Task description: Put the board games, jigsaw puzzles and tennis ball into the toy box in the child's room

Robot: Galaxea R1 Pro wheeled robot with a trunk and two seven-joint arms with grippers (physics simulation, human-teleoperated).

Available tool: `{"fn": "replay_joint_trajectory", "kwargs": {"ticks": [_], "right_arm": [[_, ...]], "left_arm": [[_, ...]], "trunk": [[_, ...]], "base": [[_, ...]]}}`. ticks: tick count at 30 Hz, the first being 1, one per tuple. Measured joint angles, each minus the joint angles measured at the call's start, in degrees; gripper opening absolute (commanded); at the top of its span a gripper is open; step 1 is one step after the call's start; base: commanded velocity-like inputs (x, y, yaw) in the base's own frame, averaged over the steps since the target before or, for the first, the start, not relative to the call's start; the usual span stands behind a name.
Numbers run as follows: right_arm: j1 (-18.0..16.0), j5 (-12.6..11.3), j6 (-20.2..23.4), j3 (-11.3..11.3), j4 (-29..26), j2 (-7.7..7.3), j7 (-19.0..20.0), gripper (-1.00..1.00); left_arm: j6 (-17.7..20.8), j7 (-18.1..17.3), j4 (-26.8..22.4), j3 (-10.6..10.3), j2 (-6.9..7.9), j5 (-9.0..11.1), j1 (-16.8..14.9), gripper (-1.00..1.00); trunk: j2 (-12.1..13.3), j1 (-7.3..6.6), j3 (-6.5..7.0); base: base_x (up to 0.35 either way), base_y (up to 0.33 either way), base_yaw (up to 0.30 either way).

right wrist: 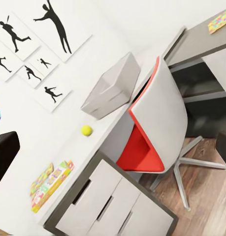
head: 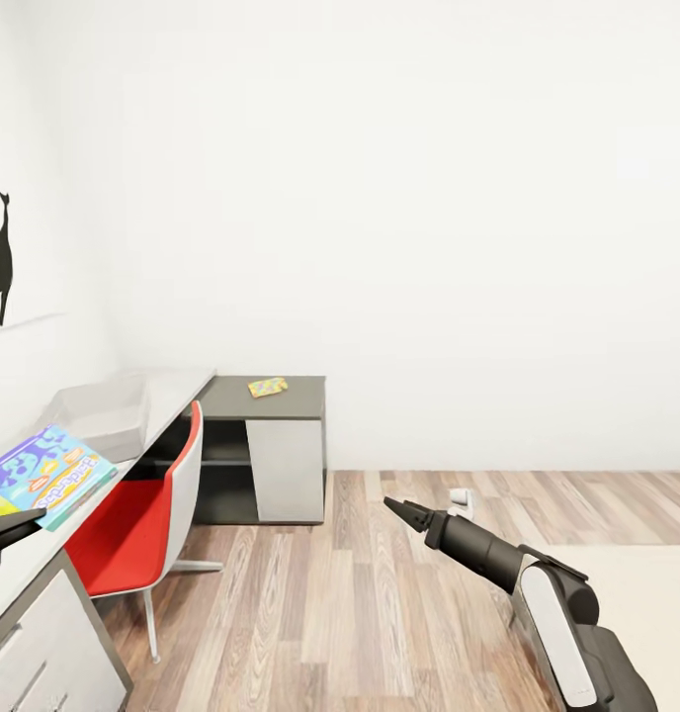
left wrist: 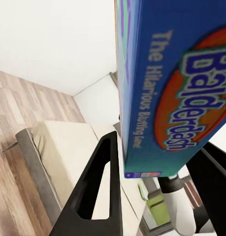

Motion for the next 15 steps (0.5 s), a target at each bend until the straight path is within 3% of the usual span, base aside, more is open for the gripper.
{"fn": "replay_joint_trajectory", "kwargs": {"ticks": [15], "right_arm": [[0.0,0.1,0.0,0.4,0.0,0.09,-0.6,1.0]], "left_arm": [[0.2,0.0,0.2,0.0,-0.31,0.1,0.0,-1.0]], "trunk": [[0.0,0.0,-0.03]], "base": [[0.004,0.0,0.267]]}}
